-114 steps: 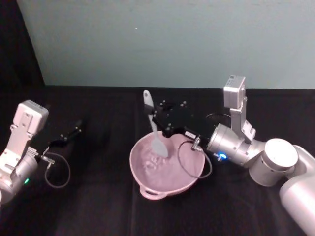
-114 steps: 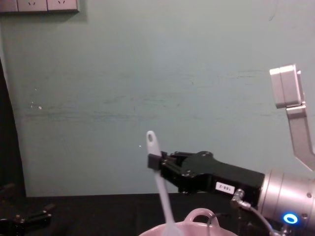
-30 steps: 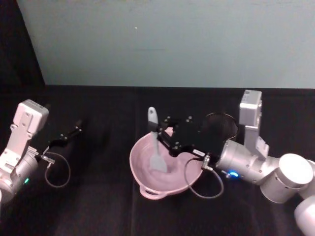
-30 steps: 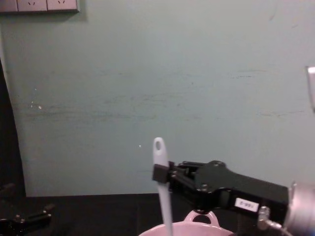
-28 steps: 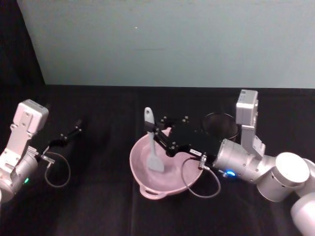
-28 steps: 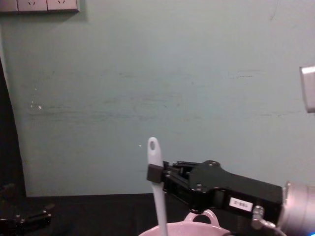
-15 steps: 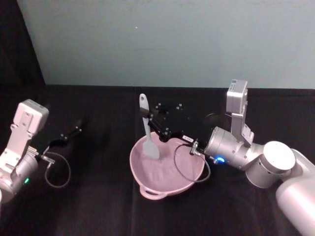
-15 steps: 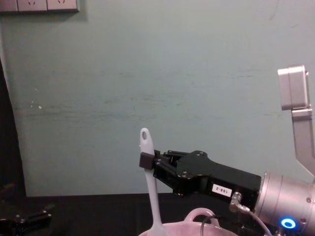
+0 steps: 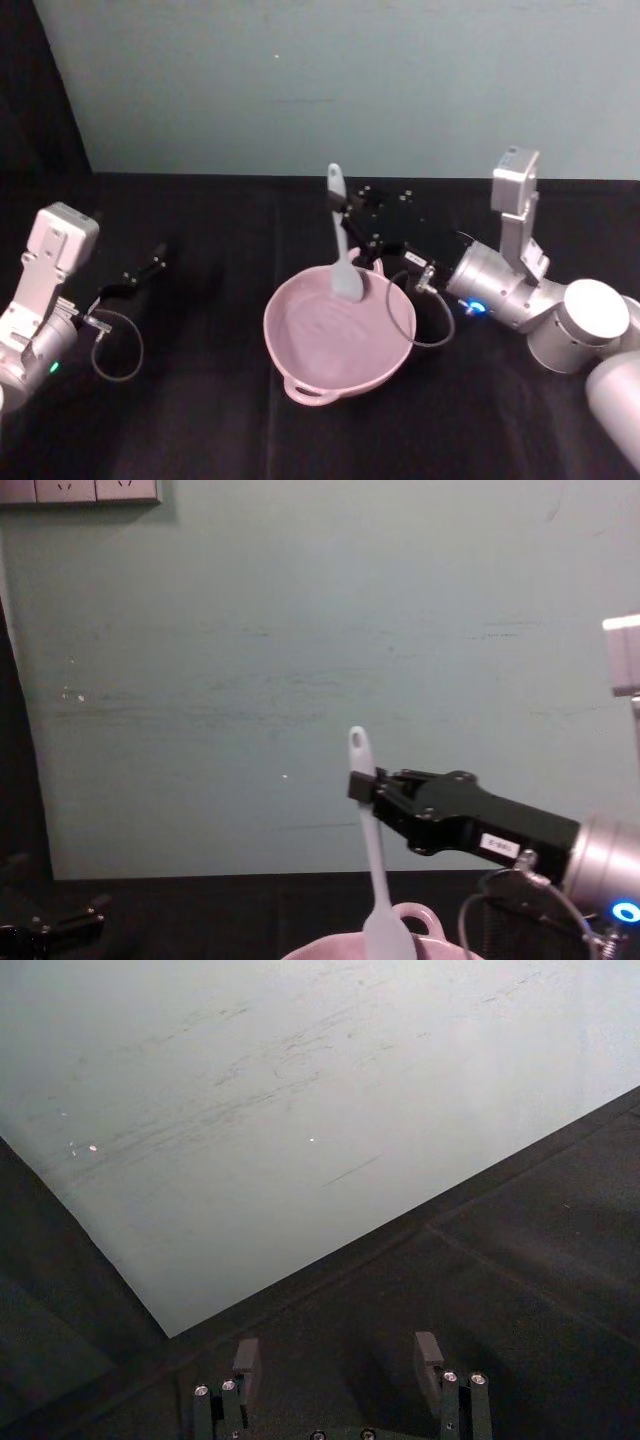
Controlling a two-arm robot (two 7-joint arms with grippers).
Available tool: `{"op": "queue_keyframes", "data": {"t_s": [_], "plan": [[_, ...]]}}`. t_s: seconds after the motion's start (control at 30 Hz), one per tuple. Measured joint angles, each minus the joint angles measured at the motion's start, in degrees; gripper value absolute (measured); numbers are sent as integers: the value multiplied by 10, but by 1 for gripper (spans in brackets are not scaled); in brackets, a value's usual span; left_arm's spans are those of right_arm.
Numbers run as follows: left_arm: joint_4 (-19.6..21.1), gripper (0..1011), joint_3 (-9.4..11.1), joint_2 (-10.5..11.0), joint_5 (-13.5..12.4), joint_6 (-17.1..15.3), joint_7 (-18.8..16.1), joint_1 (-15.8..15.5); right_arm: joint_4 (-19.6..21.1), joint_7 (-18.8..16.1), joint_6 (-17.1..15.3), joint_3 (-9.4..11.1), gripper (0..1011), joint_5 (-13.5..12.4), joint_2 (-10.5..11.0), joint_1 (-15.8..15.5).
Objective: Use the one hand to pick up the spoon and stir the clear water in the bowl.
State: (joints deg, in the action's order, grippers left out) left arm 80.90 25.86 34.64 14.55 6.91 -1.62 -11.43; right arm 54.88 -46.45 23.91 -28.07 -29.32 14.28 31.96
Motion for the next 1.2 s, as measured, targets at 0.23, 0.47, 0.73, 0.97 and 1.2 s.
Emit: {"op": "queue_keyframes", "data": {"t_s": [0.23, 0.47, 0.73, 0.97, 1.2], "plan": [[0, 1005, 0, 0, 0, 0, 0, 0, 42, 14, -22, 13, 112, 4, 26, -26], [0, 1005, 0, 0, 0, 0, 0, 0, 103, 17, -54, 13, 112, 6, 57, -59], [0, 1005, 0, 0, 0, 0, 0, 0, 150, 8, -72, 2, 112, -2, 71, -82], [0, 1005, 0, 0, 0, 0, 0, 0, 157, -11, -78, -19, 112, -13, 63, -83], [0, 1005, 0, 0, 0, 0, 0, 0, 142, -26, -75, -39, 112, -19, 46, -66]]}}
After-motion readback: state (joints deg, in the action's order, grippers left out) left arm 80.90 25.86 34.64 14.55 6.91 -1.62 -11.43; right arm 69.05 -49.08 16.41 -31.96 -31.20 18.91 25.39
